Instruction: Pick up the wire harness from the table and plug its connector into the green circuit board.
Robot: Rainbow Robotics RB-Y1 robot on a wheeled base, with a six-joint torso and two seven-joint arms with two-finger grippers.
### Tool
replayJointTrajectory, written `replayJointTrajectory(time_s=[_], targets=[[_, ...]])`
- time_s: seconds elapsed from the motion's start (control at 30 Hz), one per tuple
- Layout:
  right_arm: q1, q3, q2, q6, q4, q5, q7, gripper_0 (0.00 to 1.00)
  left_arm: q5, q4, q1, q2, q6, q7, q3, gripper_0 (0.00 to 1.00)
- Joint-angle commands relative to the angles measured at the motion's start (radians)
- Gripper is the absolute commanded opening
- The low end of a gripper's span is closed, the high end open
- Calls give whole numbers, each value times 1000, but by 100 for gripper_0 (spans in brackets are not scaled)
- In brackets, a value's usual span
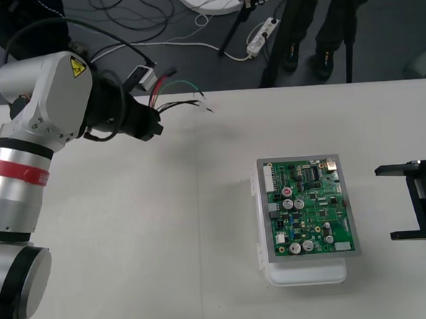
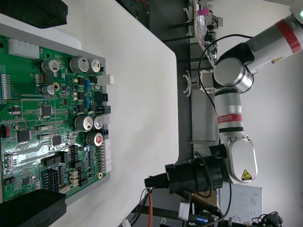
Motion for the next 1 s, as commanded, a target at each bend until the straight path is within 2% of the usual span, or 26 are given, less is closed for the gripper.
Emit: replayJointTrajectory(time_s=[0.03,0.17,0.53,1.0], targets=[[-27,8,8,-13,8,4,-1,100,75,-146,63,42,-54,-59,22,0],[-27,8,9,-13,6,4,-3,100,118,-203,93,45,-54,-59,23,0],[-27,6,8,-13,5,4,-9,100,302,-473,225,43,-91,-61,49,0],[-27,6,8,-13,2,3,-41,100,344,-844,431,43,-90,-59,65,0]])
